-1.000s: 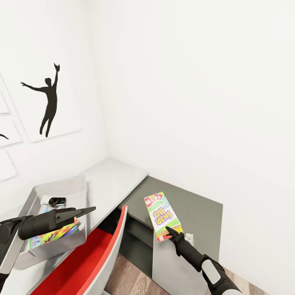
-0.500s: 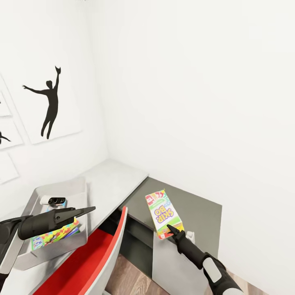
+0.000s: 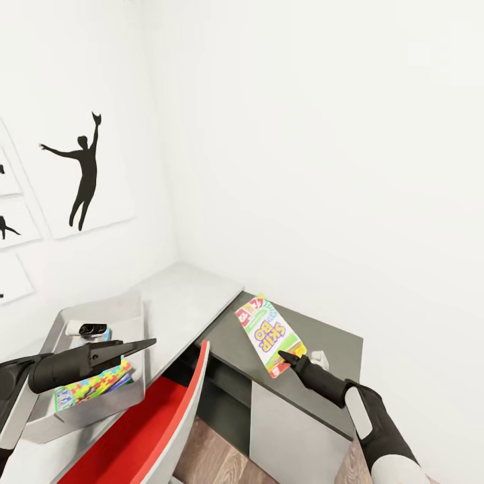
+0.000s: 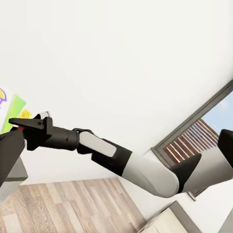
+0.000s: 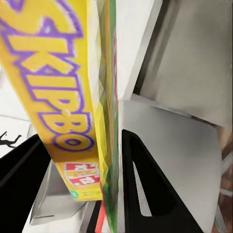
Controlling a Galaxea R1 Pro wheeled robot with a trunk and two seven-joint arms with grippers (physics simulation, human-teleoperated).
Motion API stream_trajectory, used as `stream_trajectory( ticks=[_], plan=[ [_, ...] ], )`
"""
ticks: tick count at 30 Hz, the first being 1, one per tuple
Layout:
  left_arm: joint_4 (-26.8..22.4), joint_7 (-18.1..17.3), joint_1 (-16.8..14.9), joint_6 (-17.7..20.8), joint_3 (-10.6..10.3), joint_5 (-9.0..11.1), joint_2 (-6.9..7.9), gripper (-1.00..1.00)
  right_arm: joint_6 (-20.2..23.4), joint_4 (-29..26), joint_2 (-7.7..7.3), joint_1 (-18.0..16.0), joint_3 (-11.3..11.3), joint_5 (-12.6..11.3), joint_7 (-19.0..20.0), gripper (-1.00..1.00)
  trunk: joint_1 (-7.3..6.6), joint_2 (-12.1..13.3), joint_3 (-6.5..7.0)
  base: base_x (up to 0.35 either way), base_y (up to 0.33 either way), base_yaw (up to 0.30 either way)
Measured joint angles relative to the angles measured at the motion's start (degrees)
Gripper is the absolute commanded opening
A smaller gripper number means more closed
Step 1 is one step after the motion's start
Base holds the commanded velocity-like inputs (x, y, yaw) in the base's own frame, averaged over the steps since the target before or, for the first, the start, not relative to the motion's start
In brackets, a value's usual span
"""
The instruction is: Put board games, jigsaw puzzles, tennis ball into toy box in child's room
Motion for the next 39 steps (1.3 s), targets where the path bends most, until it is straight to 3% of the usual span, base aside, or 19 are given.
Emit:
stream_trajectory(
  ticks=[5,17,20,23,25,27,30,36,39],
  plan=[
    [0.0,0.1,-0.2,0.0,0.0,-1.6,-0.03,1.0,0.4,-2.7,-1.97,0.1,0.1,-0.5,0.2,-1.0,-1.1,2.0,0.9,0.0,0.0,0.0],
    [0.0,0.2,-0.3,0.0,0.1,-2.5,0.02,1.0,0.4,-3.7,-2.23,0.3,0.2,-0.4,0.2,-1.0,-3.74,6.8,3.07,0.0,0.0,0.0],
    [0.0,0.2,-0.4,0.1,0.1,-2.5,0.95,1.0,0.4,-3.7,-2.3,0.3,0.2,-0.4,0.2,-1.0,-4.4,8.0,3.61,0.0,0.0,0.0],
    [0.1,0.2,-0.4,0.1,0.1,-2.5,2.98,1.0,0.4,-3.7,-2.31,0.3,0.2,-0.3,0.3,-1.0,-5.07,9.3,4.15,0.0,0.0,0.0],
    [0.1,0.2,-0.4,0.2,0.0,-2.4,5.08,1.0,0.4,-3.7,-2.26,0.3,0.2,-0.2,0.2,-1.0,-5.51,10.1,4.51,0.0,0.0,0.0],
    [0.2,0.2,-0.4,0.2,0.1,-2.4,6.15,1.0,0.6,-3.7,-2.32,0.2,1.3,-0.1,0.1,-1.0,-5.95,10.9,4.88,0.0,0.0,0.0],
    [0.2,0.3,-0.4,0.2,0.1,-2.5,6.71,1.0,2.0,-3.8,-2.39,0.1,2.7,0.1,-0.2,-1.0,-6.61,12.1,5.42,0.0,0.0,0.0],
    [0.6,0.5,-0.5,0.2,0.2,-2.7,6.97,1.0,2.6,-4.4,-2.42,0.1,3.3,0.0,0.2,-1.0,-7.27,13.3,5.97,0.0,0.0,0.0],
    [0.6,0.5,-0.6,0.2,0.4,-4.9,7.0,1.0,2.4,-4.5,-2.42,0.2,3.3,0.1,0.4,-1.0,-7.27,13.3,5.97,0.0,0.0,0.0]
  ],
)
